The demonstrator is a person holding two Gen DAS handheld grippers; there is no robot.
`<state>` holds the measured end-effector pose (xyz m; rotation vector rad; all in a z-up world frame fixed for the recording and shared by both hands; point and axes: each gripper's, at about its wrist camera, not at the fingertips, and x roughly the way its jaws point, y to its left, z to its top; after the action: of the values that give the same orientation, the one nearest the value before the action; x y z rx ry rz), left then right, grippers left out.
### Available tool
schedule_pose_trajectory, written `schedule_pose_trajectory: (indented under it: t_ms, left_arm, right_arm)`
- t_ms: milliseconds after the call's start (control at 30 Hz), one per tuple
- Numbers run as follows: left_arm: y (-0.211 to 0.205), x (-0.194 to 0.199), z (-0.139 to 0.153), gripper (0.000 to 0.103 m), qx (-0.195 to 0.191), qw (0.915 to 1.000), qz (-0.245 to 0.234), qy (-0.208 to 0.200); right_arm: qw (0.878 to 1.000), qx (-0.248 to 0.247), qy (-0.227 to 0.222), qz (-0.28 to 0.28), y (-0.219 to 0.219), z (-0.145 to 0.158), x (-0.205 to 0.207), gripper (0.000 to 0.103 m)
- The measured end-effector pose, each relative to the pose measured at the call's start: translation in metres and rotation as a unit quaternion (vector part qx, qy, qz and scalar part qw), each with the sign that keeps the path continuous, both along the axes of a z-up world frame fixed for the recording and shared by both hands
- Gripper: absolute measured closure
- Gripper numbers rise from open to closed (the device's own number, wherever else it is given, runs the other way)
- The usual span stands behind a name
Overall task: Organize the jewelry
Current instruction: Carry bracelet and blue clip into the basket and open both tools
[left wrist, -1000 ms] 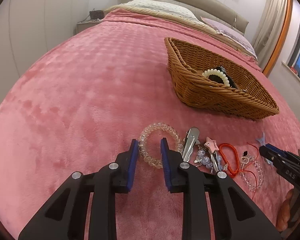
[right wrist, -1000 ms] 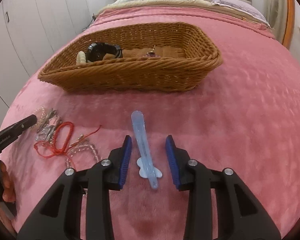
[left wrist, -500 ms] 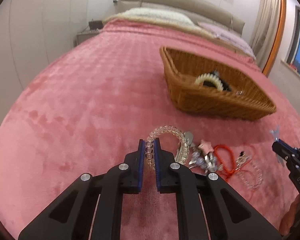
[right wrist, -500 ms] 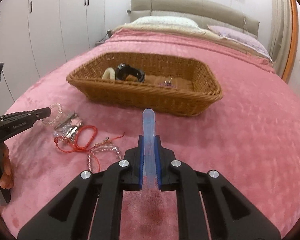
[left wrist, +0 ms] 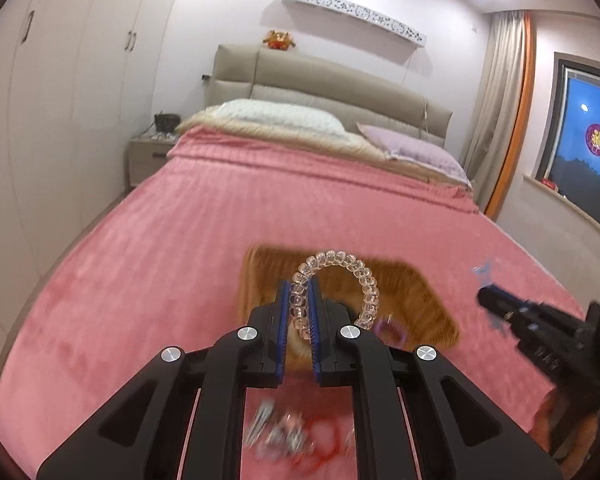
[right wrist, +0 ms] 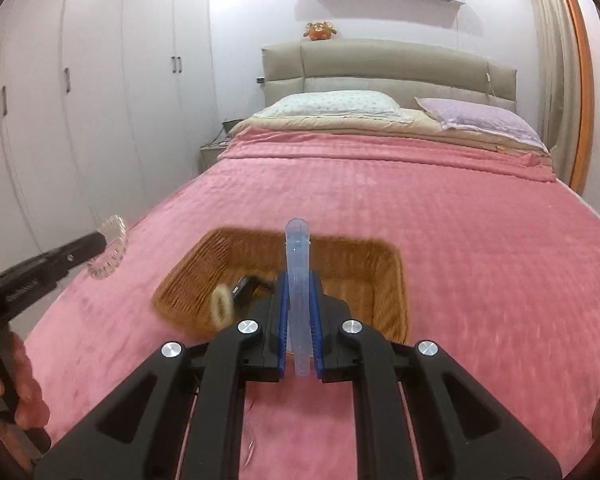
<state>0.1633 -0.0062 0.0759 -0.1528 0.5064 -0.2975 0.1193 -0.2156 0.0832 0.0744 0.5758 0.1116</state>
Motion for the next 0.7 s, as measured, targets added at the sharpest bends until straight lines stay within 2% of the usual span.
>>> schedule_pose_trajectory:
  t_ms: [100, 300, 500, 700]
  left_arm:
    - [-0.018, 0.029, -0.001, 0.096, -0.002, 1.0, -0.003, -0.004]
    - [-0.046, 0.09, -0.048, 0.096, 0.012, 0.9993, -0.007, 0.034]
    - [-0.045, 0.11, -0.079, 0.096, 0.024, 0.9977, -0.013, 0.063]
    - [-0.046, 0.113, -0.093, 0.095, 0.031, 0.9964, -0.019, 0.076]
  right_arm:
    - [0.999, 0.031, 0.032, 0.005, -0.008, -0.009, 0.04, 0.095]
    - [0.994, 0.052, 0.1, 0.002, -0.013, -0.053, 0.105, 0.095]
    - [0.989, 0.053, 0.137, -0.004, -0.017, -0.091, 0.124, 0.095]
    - [0.986, 0.043, 0.161, 0.001, -0.01, -0.108, 0.131, 0.094]
